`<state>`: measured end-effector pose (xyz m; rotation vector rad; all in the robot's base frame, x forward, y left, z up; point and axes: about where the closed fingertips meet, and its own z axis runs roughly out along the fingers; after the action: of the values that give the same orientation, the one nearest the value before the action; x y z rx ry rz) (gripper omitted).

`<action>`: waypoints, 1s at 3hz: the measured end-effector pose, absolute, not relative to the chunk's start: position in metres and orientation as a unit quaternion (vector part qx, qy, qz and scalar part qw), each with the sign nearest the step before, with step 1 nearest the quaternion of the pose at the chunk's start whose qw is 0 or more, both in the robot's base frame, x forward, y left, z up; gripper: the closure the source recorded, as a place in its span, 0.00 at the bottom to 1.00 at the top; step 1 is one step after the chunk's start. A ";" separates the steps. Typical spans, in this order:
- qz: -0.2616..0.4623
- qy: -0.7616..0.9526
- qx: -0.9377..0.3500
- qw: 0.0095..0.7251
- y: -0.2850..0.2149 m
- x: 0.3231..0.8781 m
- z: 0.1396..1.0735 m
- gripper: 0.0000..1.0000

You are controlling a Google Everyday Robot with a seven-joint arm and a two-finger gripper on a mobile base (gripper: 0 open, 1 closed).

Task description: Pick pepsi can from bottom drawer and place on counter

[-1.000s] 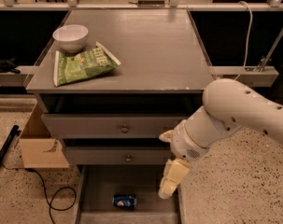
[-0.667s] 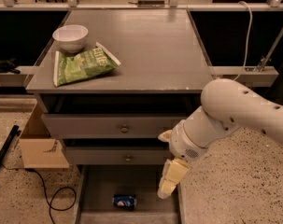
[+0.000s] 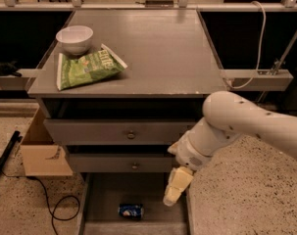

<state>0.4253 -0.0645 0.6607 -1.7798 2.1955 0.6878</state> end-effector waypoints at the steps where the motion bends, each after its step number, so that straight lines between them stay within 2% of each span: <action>1: 0.237 0.753 -0.604 0.111 -0.063 0.425 0.658 0.00; 3: 0.156 0.801 -0.555 0.160 -0.070 0.425 0.662 0.00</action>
Offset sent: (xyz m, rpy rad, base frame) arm -0.0002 -0.0122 0.0040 -0.1429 -0.1914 -0.2756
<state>0.4248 -0.0702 0.6620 -1.5865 2.2887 0.4456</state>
